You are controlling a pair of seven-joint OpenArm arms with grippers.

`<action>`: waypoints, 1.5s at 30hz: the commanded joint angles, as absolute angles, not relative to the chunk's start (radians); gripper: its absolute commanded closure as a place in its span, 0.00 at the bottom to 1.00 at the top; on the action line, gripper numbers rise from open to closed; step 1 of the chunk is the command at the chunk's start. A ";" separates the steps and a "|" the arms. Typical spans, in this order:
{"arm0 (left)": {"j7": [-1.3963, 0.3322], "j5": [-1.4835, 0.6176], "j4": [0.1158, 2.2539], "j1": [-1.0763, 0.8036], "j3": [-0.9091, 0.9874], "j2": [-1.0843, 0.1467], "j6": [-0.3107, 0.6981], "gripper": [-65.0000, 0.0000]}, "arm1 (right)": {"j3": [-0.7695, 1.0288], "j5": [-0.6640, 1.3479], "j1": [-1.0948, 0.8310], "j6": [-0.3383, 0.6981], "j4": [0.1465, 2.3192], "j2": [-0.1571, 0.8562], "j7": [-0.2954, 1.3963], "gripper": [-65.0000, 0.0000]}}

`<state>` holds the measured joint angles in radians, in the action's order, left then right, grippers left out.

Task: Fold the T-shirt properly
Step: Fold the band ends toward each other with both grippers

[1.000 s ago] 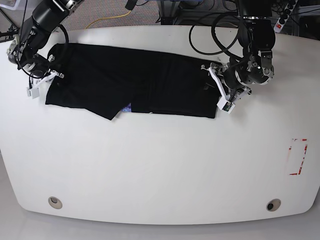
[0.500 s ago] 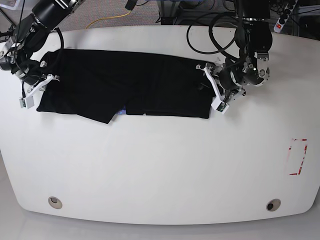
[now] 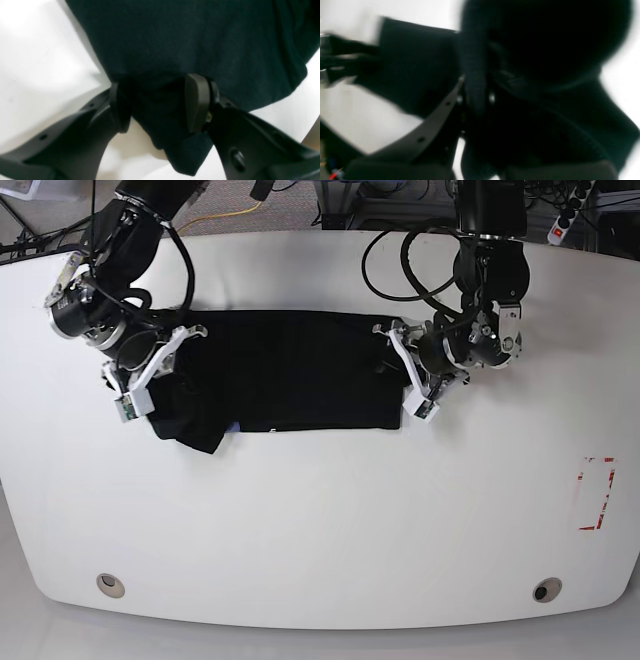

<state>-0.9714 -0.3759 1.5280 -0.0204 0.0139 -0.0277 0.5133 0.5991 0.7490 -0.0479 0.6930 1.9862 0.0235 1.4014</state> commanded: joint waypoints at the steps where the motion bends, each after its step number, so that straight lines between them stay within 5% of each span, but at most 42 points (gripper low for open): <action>1: -1.000 -0.357 1.509 -0.002 0.013 -0.030 0.512 0.52 | 0.572 0.796 -0.036 0.698 2.006 0.001 1.385 1.00; 12: -1.000 -0.357 1.489 0.015 0.013 -0.030 0.512 0.52 | 0.394 0.788 -0.027 0.698 1.971 -0.127 1.354 1.00; 45: -1.000 -0.363 1.494 0.008 0.015 -0.030 0.515 0.52 | 0.231 0.946 0.120 0.698 1.509 -0.157 1.196 1.00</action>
<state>-0.9569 -0.3855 1.4887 0.0086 0.0139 -0.0277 0.5167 0.2504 0.9054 0.0978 0.6918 1.5017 -0.1505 1.2427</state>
